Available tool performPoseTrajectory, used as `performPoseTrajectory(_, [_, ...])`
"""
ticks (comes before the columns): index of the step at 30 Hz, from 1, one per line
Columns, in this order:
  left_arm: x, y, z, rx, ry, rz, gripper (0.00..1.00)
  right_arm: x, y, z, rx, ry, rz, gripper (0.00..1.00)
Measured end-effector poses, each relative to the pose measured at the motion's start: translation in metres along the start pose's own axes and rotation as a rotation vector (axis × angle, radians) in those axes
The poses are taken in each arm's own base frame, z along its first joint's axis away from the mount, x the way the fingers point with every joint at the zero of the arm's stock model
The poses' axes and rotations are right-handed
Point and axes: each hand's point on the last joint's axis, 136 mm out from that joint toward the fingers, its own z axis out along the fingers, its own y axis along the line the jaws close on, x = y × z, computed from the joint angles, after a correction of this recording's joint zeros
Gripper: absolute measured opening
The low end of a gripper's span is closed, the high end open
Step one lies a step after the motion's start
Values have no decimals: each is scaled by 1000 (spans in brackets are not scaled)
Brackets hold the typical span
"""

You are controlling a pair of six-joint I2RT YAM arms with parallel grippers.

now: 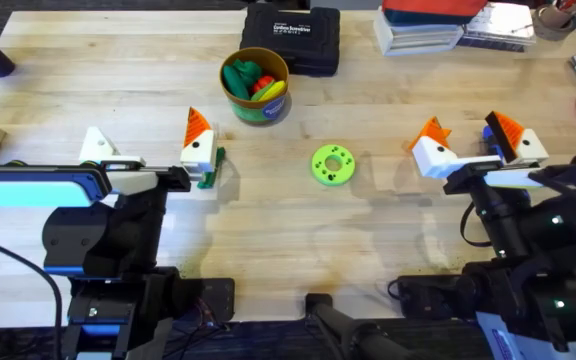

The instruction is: Pick up the gripper from the table and insert it into the empty holder that is missing its gripper. Then pick up a screw, insert it into the mounting hole, and use the screwdriver to tighten it. Finally, clean up the table by picking up the vegetable and placing it into the bucket.

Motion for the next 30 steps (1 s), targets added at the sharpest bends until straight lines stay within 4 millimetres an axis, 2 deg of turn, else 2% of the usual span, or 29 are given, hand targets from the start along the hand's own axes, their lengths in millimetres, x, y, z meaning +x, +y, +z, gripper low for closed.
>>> performPoseTrajectory(15, [-2,0,0,2,-3,0,966,2,-1,-1,7,18,5,993])
performPoseTrajectory(17, [-8,-2,-2,11,-10,0,965,4,-1,-5,6,71,13,994])
performPoseTrajectory(19, [-23,-6,-5,32,-18,0,966,4,0,-11,6,130,18,994])
performPoseTrajectory(21, [-45,-11,-11,63,-4,0,966,-8,0,-18,5,168,21,993])
performPoseTrajectory(24, [-66,-16,-22,91,104,-6,966,-44,1,-31,5,191,22,994])
performPoseTrajectory(26, [-68,-19,-31,104,246,-17,966,-67,2,-40,5,211,23,993])
performPoseTrajectory(30, [-59,-21,-39,112,511,-36,966,-89,2,-46,6,283,25,994])
